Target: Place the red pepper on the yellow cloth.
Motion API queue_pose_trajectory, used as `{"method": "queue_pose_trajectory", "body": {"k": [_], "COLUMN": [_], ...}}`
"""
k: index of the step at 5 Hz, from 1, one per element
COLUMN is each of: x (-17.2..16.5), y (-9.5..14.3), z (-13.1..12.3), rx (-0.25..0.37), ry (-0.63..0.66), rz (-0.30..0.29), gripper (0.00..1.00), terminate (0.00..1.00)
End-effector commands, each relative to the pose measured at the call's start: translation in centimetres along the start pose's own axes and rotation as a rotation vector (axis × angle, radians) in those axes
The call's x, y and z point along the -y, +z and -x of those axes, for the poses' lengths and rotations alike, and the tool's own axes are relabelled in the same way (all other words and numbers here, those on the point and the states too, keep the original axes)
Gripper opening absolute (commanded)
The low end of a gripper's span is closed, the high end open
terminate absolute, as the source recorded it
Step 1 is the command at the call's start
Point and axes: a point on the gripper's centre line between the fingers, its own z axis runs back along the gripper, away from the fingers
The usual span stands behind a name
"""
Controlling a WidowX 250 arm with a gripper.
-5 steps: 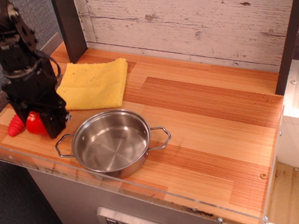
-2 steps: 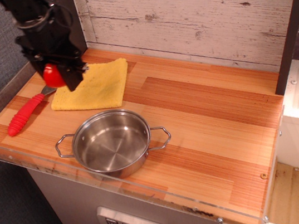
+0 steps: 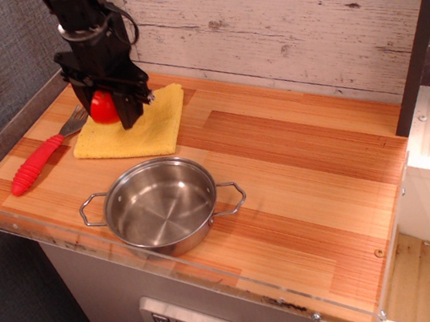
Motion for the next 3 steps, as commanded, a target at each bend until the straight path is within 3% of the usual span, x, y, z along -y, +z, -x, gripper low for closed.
{"method": "queue_pose_trajectory", "body": {"k": [1,2,3], "x": [-0.95,-1.27,-1.26], "y": [-0.3,-0.97,-0.94], "z": [-1.4,-1.28,-1.14], "rx": [0.014,-0.001,-0.006], "ry": [0.003,0.013,0.009], "rz": [-0.031,-0.022,0.004], "gripper": [0.0,0.0,1.0], "terminate": [0.0,0.0,0.0]}}
